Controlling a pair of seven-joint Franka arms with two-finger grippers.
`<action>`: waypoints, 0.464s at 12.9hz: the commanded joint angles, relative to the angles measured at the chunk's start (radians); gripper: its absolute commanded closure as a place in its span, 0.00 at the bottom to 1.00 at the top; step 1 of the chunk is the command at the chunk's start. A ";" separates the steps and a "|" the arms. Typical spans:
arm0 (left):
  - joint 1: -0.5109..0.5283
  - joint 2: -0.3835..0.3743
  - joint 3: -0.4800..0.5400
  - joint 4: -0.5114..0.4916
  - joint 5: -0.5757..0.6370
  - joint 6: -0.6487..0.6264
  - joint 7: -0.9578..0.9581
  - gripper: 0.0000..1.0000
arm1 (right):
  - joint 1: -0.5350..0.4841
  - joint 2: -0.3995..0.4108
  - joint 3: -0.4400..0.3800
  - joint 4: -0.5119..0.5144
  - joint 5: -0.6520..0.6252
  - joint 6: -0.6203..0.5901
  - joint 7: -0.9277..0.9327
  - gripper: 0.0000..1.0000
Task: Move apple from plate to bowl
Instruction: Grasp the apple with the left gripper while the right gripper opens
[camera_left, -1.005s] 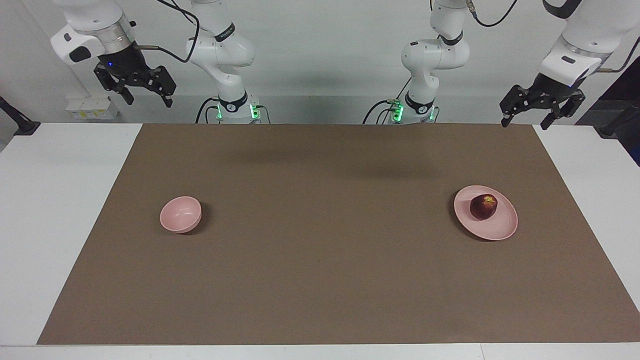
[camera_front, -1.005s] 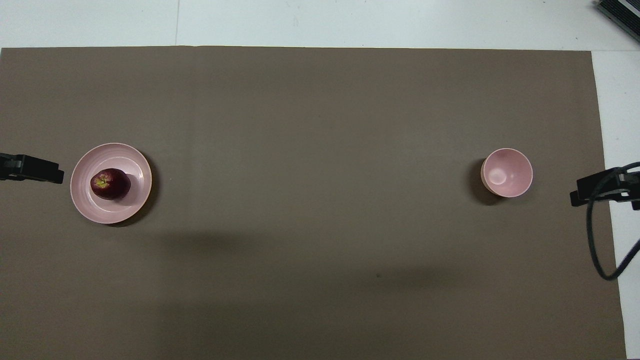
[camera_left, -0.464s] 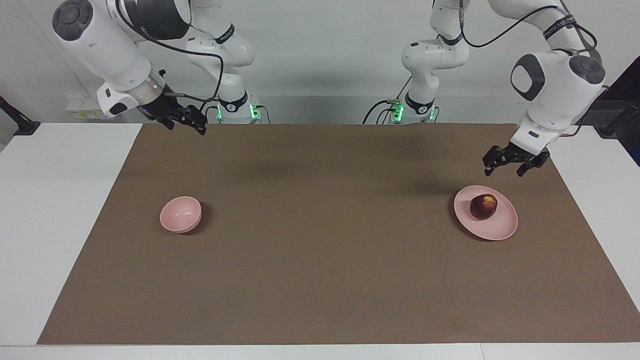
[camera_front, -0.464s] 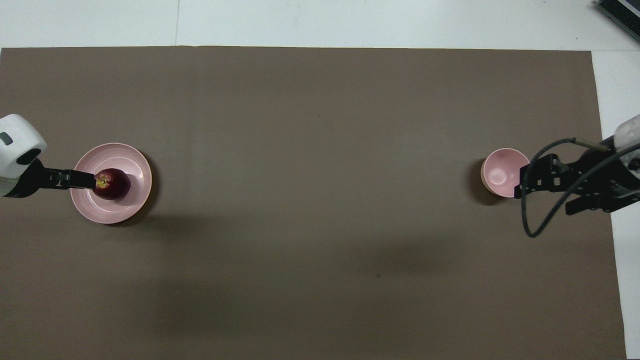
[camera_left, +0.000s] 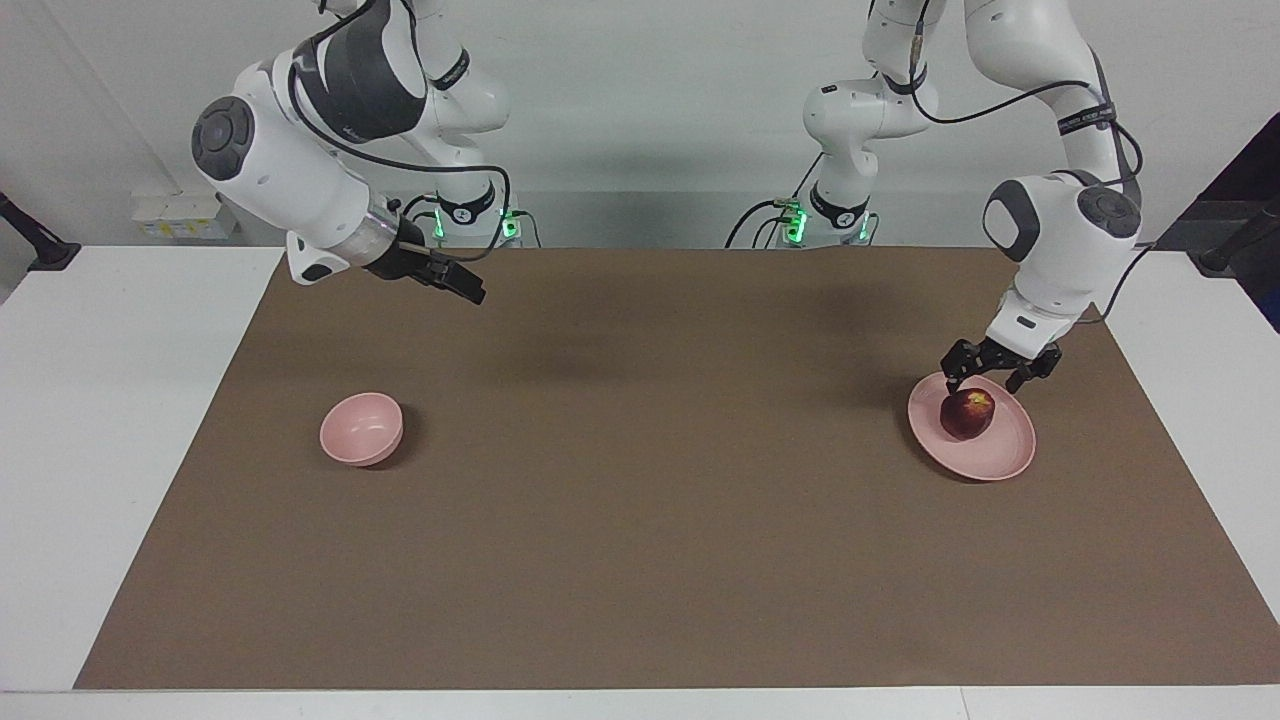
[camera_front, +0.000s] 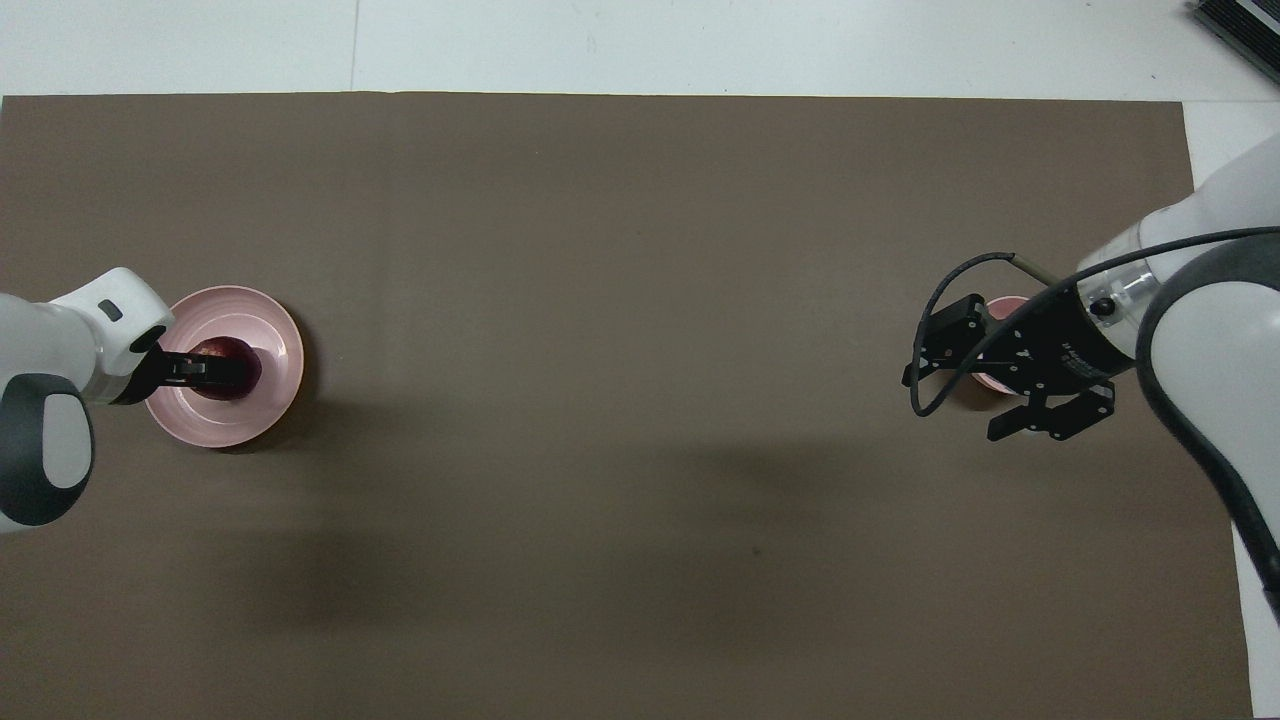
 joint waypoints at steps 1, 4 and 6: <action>0.009 0.002 -0.004 -0.037 -0.004 0.070 -0.022 0.00 | 0.028 -0.004 0.003 -0.054 0.096 0.063 0.128 0.00; 0.008 0.023 -0.003 -0.038 -0.004 0.100 -0.042 0.12 | 0.050 -0.004 0.003 -0.106 0.205 0.122 0.225 0.00; 0.011 0.028 -0.001 -0.037 -0.004 0.106 -0.040 0.47 | 0.052 -0.013 0.003 -0.140 0.282 0.150 0.283 0.00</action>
